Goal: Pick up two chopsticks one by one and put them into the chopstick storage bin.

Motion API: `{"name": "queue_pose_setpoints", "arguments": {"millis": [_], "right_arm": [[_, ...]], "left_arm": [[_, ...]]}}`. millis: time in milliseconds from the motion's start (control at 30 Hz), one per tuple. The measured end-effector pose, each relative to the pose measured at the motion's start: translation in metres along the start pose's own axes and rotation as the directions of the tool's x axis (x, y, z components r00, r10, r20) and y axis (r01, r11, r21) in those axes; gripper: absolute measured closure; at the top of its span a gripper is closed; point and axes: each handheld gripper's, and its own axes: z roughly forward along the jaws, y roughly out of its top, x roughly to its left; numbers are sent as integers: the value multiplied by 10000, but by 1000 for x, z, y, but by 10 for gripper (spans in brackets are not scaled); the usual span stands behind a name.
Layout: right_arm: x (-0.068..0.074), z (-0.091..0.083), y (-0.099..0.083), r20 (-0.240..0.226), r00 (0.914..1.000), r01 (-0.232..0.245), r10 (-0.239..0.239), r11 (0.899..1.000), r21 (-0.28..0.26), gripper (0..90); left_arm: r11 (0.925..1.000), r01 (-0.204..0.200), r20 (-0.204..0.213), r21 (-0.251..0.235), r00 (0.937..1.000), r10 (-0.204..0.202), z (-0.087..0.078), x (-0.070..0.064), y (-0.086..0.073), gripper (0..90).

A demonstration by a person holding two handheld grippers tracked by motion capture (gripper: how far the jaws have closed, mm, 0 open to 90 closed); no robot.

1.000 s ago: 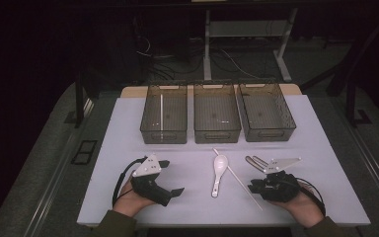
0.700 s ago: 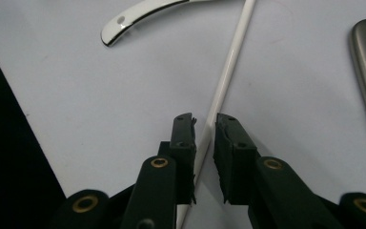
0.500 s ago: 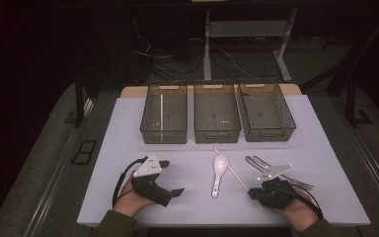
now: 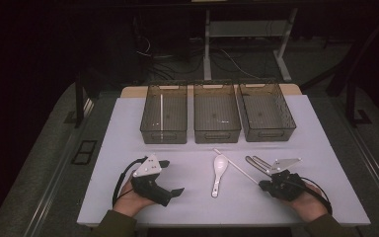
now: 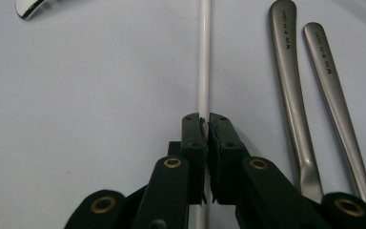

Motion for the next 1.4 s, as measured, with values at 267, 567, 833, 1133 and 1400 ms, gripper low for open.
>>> {"name": "queue_pose_setpoints", "arguments": {"millis": [267,567,833,1133,1400], "right_arm": [[-5,1,16,-448,9979,-507,470,9950,-860,785],[-6,31,39,-399,9982,-481,453,9962,-724,802],[-1,33,38,-22,9997,-243,242,9973,-699,848],[-8,19,37,-163,9981,-608,594,9922,-1088,849],[-14,4,35,-268,9963,-854,822,9840,-1567,849]], "left_arm": [[10000,-5,13,24,10000,5,0,0,0,0],[10000,55,27,-61,10000,-54,1,-1,0,0],[9999,47,35,-105,10000,-47,0,-1,1,0],[9999,30,42,-103,10000,-30,0,0,1,0],[10000,-21,62,-69,10000,22,0,0,0,0]]}}
